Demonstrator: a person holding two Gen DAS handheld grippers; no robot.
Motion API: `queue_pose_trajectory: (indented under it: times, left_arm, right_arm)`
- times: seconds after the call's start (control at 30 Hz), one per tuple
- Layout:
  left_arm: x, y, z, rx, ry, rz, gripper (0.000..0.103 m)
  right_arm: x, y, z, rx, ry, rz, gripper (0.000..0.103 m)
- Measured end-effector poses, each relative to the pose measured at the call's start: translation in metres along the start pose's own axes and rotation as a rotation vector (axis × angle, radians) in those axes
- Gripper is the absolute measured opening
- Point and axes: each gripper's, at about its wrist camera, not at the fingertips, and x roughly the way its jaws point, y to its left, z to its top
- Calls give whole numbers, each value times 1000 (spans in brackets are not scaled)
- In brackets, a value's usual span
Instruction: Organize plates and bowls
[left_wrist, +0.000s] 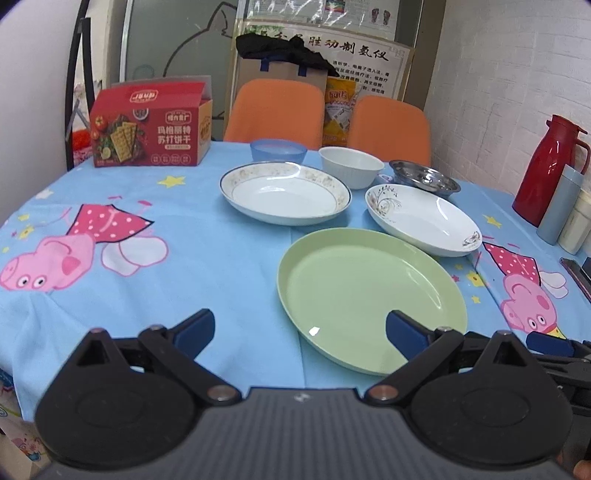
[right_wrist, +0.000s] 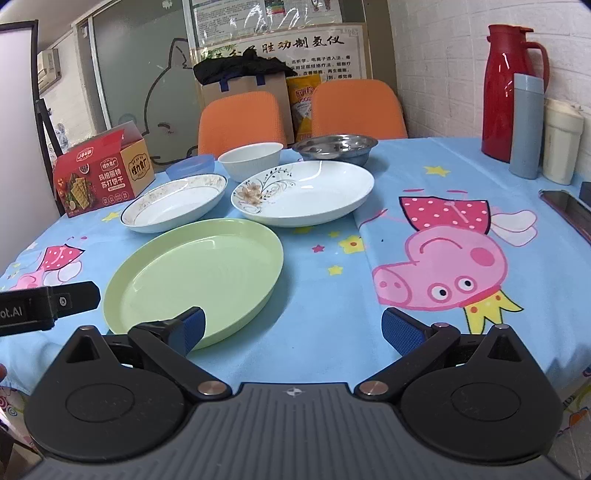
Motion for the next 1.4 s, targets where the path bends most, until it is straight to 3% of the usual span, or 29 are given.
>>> queue_pose_trajectory:
  times: [0.17, 0.53, 0.83, 0.97, 1.03, 1.07, 1.1, 1.2, 1.27, 1.4]
  left_arm:
    - [21, 6, 12, -3, 24, -4, 98]
    - [73, 13, 37, 26, 110, -104, 98]
    - [74, 11, 35, 49, 98, -194, 98]
    - [79, 8, 34, 65, 116, -181, 96]
    - [83, 8, 32, 54, 144, -186, 92]
    - [84, 6, 32, 54, 151, -191, 73]
    - [84, 3, 32, 77, 144, -168, 43]
    - [82, -4, 30, 114, 143, -106, 39]
    - [80, -3, 30, 108, 140, -82, 37]
    - [67, 5, 31, 96, 127, -53, 37]
  right_arm:
    - [24, 7, 9, -30, 36, 13, 103]
    - [70, 28, 25, -138, 103, 38, 103]
    - [67, 20, 19, -173, 48, 53, 103]
    - [65, 25, 22, -165, 66, 56, 103]
    - [64, 27, 20, -179, 58, 64, 103]
    - [63, 26, 19, -181, 52, 58, 103]
    - [63, 25, 20, -171, 46, 57, 103]
    - [63, 22, 20, -159, 15, 52, 103]
    - [60, 24, 18, -147, -6, 53, 74]
    - [55, 36, 16, -164, -13, 22, 72]
